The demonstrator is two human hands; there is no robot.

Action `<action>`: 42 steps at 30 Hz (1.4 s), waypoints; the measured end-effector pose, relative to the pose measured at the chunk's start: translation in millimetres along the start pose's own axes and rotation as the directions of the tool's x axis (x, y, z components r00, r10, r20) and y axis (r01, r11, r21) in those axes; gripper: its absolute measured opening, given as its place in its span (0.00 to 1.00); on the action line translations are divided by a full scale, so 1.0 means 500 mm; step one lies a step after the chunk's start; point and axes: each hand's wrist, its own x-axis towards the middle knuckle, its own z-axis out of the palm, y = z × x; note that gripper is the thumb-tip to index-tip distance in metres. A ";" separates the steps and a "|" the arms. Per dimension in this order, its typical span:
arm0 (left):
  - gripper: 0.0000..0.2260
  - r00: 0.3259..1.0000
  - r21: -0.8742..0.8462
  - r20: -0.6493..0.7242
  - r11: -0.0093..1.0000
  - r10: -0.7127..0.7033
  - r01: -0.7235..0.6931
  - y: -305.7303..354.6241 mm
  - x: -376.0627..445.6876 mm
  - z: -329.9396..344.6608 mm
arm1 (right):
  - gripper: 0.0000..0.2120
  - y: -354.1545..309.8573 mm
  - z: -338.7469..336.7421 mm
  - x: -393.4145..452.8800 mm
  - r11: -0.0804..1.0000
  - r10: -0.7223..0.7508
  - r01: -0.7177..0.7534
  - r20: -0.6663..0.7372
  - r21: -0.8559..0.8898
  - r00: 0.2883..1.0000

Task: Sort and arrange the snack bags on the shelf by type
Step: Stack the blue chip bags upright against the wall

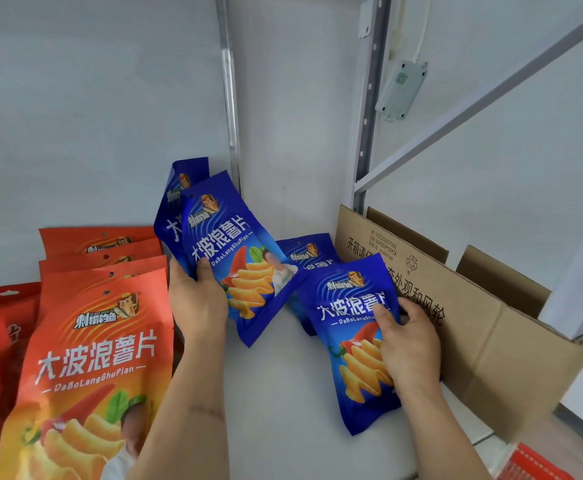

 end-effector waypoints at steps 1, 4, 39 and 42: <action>0.18 1.000 -0.003 -0.012 1.000 -0.005 0.005 0.001 -0.003 -0.001 | 0.20 0.002 -0.001 -0.001 1.000 0.003 -0.003 -0.010 0.026 1.000; 0.17 0.998 -0.036 -0.047 0.999 -0.036 0.034 0.004 -0.010 0.000 | 0.18 0.008 0.002 -0.002 0.994 -0.002 0.007 -0.051 0.106 0.999; 0.18 0.817 -0.245 0.497 0.856 -0.293 0.456 0.008 -0.061 0.005 | 0.17 -0.026 0.132 -0.019 0.992 -0.126 0.122 0.207 0.032 0.970; 0.15 0.816 -0.179 0.497 0.886 -0.294 0.428 0.002 -0.056 0.005 | 0.18 -0.025 0.136 -0.010 0.992 -0.123 0.126 0.224 0.004 0.967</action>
